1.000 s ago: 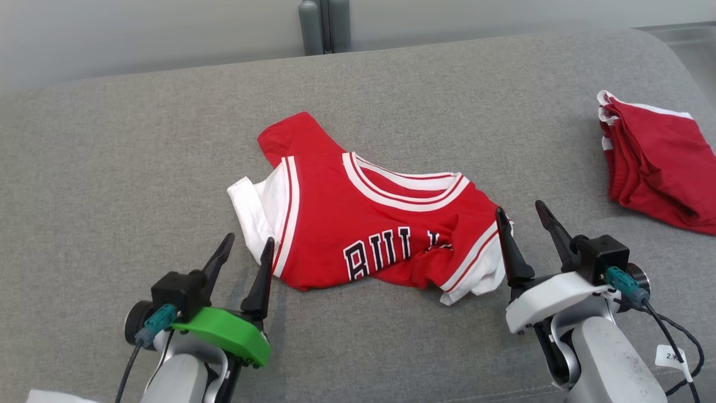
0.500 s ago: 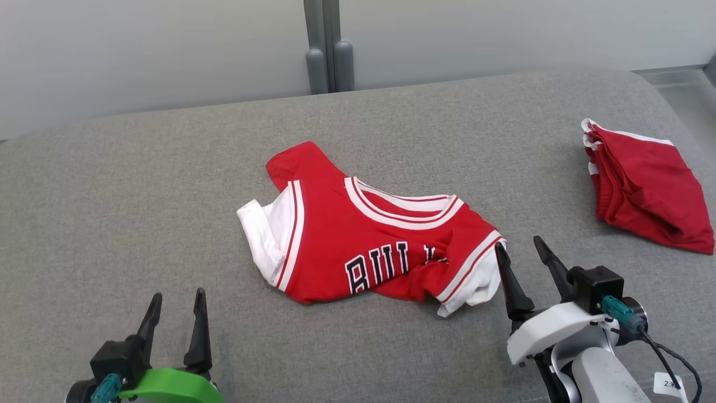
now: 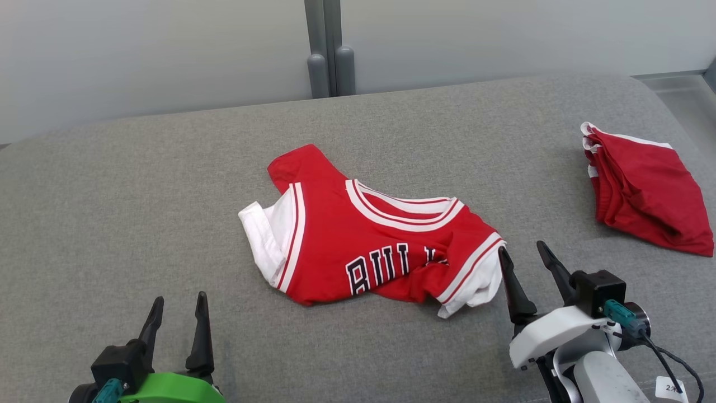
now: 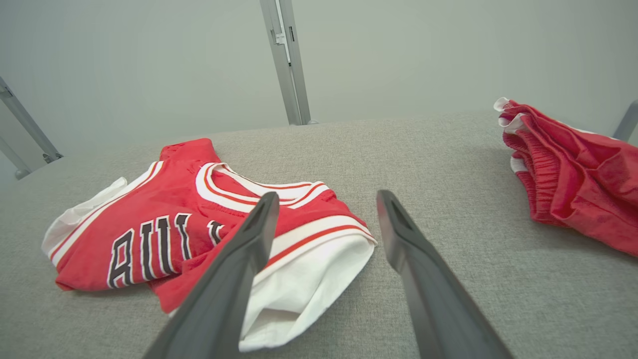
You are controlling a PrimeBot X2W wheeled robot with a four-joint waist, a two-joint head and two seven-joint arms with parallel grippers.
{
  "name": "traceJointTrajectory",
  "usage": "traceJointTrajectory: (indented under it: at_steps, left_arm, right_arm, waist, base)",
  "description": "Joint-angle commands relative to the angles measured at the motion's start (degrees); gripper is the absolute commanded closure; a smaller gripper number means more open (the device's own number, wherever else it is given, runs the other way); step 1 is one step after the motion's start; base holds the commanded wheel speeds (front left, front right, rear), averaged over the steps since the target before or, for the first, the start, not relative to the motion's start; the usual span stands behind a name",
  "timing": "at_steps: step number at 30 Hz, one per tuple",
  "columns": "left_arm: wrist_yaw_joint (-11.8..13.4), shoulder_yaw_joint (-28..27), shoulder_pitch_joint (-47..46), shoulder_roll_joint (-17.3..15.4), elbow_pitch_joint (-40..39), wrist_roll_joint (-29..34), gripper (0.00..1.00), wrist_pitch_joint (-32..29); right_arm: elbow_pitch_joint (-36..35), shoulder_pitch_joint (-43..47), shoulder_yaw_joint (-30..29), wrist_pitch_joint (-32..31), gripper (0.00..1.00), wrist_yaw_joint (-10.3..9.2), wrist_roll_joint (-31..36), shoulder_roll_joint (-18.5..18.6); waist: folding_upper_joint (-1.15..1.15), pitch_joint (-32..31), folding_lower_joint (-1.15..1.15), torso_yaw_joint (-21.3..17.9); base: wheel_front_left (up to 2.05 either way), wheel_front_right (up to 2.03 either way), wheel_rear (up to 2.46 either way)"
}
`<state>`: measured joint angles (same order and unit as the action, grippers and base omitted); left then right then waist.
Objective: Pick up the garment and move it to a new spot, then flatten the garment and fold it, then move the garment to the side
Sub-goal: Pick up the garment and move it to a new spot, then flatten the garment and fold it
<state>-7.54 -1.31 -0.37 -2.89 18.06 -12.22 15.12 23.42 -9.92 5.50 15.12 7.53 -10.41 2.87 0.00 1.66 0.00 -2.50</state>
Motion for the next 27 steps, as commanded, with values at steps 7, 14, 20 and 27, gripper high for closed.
traceJointTrajectory:
  at_steps: [7,14,20,27]
  left_arm:
    - [0.16,0.67,-0.88,-0.05,-0.08,-1.68,0.00,0.01]
    - [0.16,6.33,-4.13,-0.09,0.33,-3.38,0.00,0.01]
    - [0.16,10.82,-5.74,-0.09,0.47,-4.90,0.00,0.01]
    - [0.22,13.47,-7.03,-0.02,-0.23,-7.52,0.00,0.01]
  right_arm:
    - [-0.17,-1.57,1.30,0.02,0.00,-0.08,0.51,0.05]
    - [0.54,-8.29,7.79,0.02,0.00,-0.08,1.38,0.45]
    - [6.56,-17.41,15.16,0.02,0.00,-0.09,0.62,3.19]
    - [17.46,-28.34,20.80,0.02,0.00,-0.09,-0.45,7.86]
  waist:
    - [0.00,1.78,0.00,0.77]
    - [0.00,5.35,0.00,7.15]
    - [0.00,8.57,0.00,14.15]
    - [0.00,12.22,0.00,21.15]
  base:
    - [0.00,0.00,0.00]
    - [0.00,0.00,0.00]
    - [0.00,0.00,0.00]
    - [0.00,0.00,0.00]
